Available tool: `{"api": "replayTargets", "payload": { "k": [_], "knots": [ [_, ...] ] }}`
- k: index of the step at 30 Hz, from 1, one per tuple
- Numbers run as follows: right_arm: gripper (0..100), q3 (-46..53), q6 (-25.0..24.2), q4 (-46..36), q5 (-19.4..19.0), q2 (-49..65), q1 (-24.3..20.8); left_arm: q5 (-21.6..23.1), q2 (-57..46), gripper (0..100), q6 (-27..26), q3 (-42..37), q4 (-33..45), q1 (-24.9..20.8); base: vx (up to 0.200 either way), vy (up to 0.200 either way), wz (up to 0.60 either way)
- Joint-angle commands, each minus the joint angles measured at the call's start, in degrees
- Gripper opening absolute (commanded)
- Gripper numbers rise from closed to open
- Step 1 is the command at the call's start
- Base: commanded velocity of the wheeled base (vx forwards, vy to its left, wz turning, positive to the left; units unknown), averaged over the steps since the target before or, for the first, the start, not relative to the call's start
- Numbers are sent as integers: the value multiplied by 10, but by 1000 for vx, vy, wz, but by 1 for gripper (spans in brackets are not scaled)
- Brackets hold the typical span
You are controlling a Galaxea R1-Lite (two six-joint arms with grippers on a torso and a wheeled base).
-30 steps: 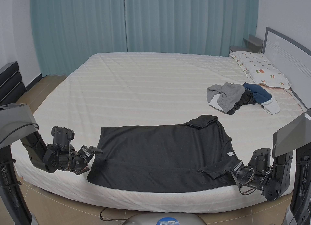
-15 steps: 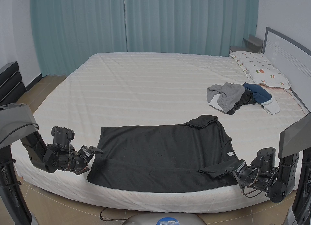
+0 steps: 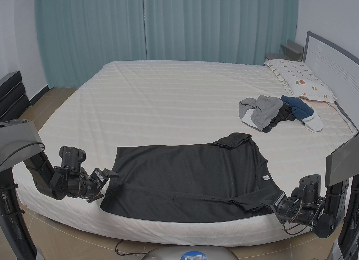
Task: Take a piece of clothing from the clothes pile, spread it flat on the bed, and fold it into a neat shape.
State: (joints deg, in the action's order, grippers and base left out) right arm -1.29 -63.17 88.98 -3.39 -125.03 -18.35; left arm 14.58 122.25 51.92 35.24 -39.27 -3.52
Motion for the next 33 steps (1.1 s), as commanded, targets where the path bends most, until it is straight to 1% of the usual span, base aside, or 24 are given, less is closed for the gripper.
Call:
{"api": "replayTargets", "payload": {
  "k": [1, 2, 3, 11, 16, 17, 20, 23, 30, 33],
  "knots": [
    [0, 9, 15, 6, 0, -18, -1, 0, 1, 100, 0, 0, 0, 0, 0, 0, 0],
    [0, 9, 21, 7, 0, -28, -1, 0, 1, 100, 0, -2, 0, 0, 0, 0, 0],
    [100, 9, 21, 7, 0, -28, -1, 0, 1, 100, 0, -2, 0, 0, 0, 0, 0],
    [100, 13, 36, 8, 7, -17, 7, 0, 1, 100, 0, -4, 0, 0, 0, 0, 0],
    [100, 13, 41, 7, 6, 34, 25, 0, 1, 100, 0, -4, 0, 0, 0, 0, 0],
    [100, 13, 42, 6, 6, 64, 36, 0, 1, 100, -1, -4, 0, 0, 0, 0, 0],
    [100, 11, 41, 6, 2, 84, 46, 1, 1, 100, -1, -4, 0, 0, 0, 0, 0],
    [100, 5, 38, 7, 0, 75, 46, 1, 1, 100, -1, -4, 0, 0, 0, 0, 0],
    [100, -35, 16, 7, -3, -12, 45, 1, 1, 100, -1, -4, 0, 0, 0, 0, 0],
    [100, -42, 15, 7, -12, -36, 41, 1, 1, 100, -1, -4, 0, 0, 0, 0, 0]
  ]
}}
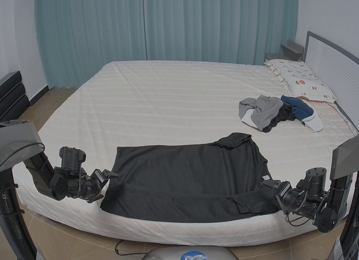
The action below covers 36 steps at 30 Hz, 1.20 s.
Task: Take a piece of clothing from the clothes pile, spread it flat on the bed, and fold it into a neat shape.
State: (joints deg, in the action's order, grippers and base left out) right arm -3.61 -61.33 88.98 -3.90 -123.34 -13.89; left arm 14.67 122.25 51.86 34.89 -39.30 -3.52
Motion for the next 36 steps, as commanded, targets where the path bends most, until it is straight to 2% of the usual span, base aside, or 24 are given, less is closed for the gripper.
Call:
{"api": "replayTargets", "payload": {
  "k": [1, 7, 19, 23, 26, 30, 36],
  "knots": [
    [100, -24, -3, 7, -11, -66, -4, 0, 1, 100, 0, 1, 0, 0, 0, 0, 0],
    [100, -40, 7, 7, -9, -109, 5, 0, 1, 100, 0, 1, 0, 0, 0, 0, 0],
    [100, -32, 8, 7, -6, -82, 19, 0, -3, 100, 9, 6, 0, 1, 0, 0, 0],
    [100, -25, 5, 7, -17, -56, 47, 0, -6, 100, 8, 4, -1, 2, 0, 0, 0],
    [100, -25, -3, 7, -41, -44, 65, 0, -16, 100, 13, 3, -9, 2, 0, 0, 0],
    [100, -25, -35, 7, -66, -21, 80, 1, -17, 100, 52, 2, -35, 4, 0, 0, 0],
    [100, -25, -44, 7, -69, -22, 83, 4, -15, 100, 51, 1, -39, 7, 167, 0, 0]
  ]
}}
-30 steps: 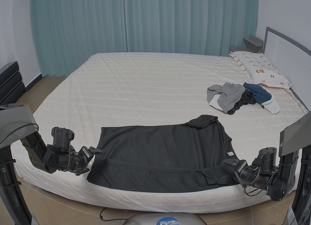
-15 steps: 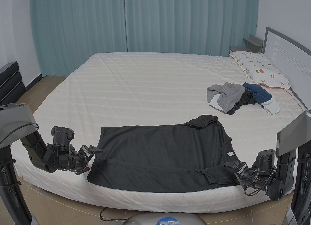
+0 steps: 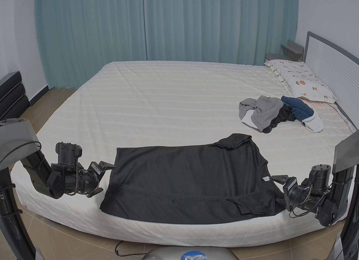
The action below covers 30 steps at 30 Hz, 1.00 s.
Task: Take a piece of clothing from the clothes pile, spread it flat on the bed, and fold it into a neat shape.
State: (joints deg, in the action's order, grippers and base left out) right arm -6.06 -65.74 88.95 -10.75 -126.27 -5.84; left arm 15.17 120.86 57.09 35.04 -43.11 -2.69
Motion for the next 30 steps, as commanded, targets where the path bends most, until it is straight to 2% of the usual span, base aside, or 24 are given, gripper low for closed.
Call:
{"api": "replayTargets", "payload": {
  "k": [1, 30],
  "knots": [
    [100, 0, 0, 7, -1, 7, 2, -1, -1, 100, -2, -1, -2, -1, 0, 0, 0],
    [100, -2, 0, 7, -1, -2, 3, -7, 8, 100, 0, 18, 2, 2, 0, 14, 0]
  ]
}}
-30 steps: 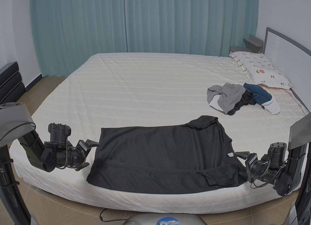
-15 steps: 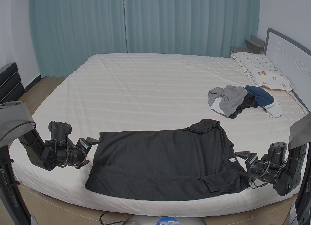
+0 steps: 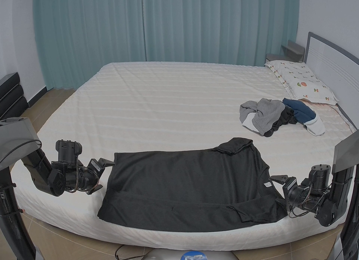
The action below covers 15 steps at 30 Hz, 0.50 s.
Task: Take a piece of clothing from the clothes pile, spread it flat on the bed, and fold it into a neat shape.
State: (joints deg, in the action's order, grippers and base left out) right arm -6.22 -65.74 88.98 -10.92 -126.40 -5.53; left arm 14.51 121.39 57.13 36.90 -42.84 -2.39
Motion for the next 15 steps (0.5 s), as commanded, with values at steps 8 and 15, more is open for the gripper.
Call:
{"api": "replayTargets", "payload": {
  "k": [8, 15],
  "knots": [
    [100, -1, 2, 7, 1, -1, 0, 0, 6, 100, -1, -3, -3, 6, 0, 0, 0],
    [100, -3, 1, 7, 1, -2, 0, 1, 7, 100, 0, 5, -5, 6, 200, 0, 0]
  ]
}}
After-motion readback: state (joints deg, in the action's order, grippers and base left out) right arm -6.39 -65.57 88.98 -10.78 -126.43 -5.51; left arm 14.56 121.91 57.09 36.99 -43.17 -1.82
